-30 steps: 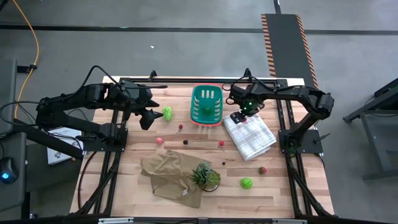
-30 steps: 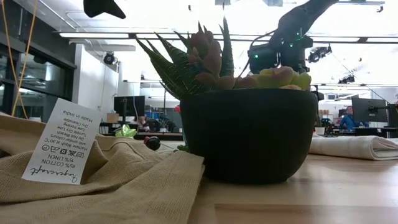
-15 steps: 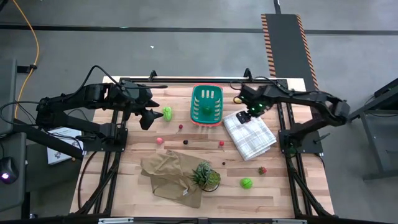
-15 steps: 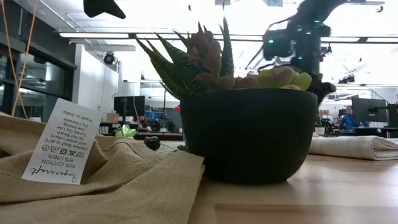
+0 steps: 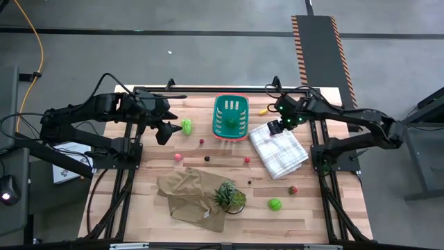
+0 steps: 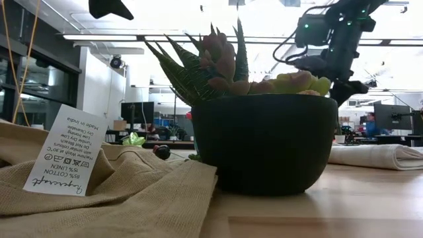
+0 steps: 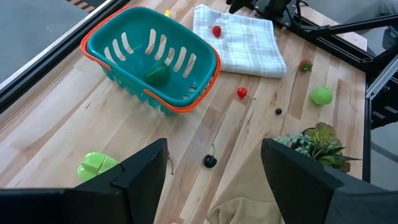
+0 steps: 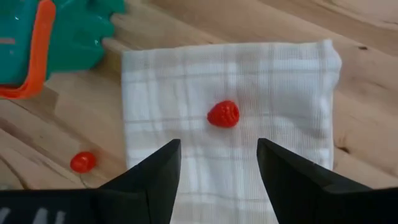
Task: Pick and placing Produce into tupperware
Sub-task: Put the red raspberry into the green basket
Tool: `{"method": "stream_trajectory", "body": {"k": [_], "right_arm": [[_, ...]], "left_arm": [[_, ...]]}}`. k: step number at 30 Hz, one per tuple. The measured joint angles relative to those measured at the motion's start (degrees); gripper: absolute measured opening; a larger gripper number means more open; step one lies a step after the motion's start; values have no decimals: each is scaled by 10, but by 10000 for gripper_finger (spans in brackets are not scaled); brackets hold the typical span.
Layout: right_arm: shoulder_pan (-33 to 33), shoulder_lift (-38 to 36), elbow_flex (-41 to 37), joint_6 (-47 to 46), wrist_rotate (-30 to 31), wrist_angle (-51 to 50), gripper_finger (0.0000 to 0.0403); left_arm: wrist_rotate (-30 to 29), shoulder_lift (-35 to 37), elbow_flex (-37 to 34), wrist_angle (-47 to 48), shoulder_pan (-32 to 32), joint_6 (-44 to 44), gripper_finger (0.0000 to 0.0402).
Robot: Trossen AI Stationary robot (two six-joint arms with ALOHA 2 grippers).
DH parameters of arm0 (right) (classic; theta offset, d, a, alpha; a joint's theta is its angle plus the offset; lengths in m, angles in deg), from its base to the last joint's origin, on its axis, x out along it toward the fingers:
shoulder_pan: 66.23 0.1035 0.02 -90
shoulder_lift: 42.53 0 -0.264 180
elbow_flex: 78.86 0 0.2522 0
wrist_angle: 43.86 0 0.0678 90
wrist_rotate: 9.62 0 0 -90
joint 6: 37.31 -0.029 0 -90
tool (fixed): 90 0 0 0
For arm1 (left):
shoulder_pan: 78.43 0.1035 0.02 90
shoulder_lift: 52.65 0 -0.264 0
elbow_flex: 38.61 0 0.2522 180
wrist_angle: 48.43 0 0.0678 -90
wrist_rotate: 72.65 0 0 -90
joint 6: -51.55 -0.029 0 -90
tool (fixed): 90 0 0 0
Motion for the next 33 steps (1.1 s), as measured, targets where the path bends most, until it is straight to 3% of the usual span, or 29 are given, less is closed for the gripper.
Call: {"method": "stream_trajectory", "body": {"k": [13,33], "right_arm": [[0,125,4,24,-5,2,199],[-4,133,4,18,-11,53,199]], "left_arm": [[8,0,0,0,0,14,248],[8,0,0,0,0,13,248]]}}
